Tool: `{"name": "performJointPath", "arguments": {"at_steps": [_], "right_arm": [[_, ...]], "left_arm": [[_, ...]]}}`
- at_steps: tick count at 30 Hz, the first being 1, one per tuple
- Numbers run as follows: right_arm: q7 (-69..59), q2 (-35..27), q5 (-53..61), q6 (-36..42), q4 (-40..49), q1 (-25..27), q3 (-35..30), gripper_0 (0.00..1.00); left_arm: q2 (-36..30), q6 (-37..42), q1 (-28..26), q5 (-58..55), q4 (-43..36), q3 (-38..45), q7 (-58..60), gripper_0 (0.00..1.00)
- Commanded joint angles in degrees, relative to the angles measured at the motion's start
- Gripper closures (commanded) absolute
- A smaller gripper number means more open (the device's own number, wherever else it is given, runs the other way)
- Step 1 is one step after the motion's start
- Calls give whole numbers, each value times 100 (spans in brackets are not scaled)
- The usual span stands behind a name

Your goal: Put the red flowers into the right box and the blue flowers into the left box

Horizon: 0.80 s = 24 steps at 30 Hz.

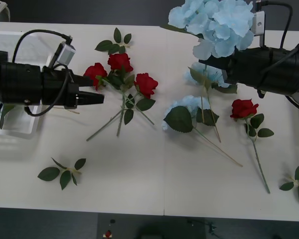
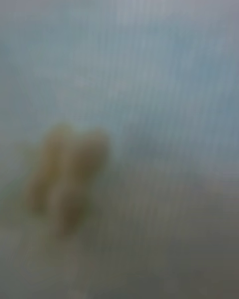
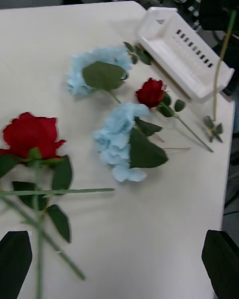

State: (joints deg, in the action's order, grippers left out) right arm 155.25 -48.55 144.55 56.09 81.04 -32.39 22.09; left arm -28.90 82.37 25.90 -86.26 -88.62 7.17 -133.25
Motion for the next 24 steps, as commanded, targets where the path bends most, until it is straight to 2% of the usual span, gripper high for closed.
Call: {"name": "performJointPath", "arguments": {"at_steps": [1,6,9,15,24], "right_arm": [[-25,56,-32,60,369,-119,-108,100],[-25,223,-137,140,501,-119,-99,100],[-25,311,-137,183,510,-171,-73,100],[-25,478,-137,201,510,-365,85,100],[-25,698,-146,192,316,-646,340,100]], "left_arm": [[500,227,-156,-278,-164,82,-1080,0],[1053,-72,-753,-682,-164,-252,-2082,0],[1141,-485,-991,-770,-155,-647,-2175,0],[1264,-1382,-1281,-1016,-155,-1500,-2175,0],[1924,-1883,-1413,-1060,-155,-1939,-2175,0]]}}
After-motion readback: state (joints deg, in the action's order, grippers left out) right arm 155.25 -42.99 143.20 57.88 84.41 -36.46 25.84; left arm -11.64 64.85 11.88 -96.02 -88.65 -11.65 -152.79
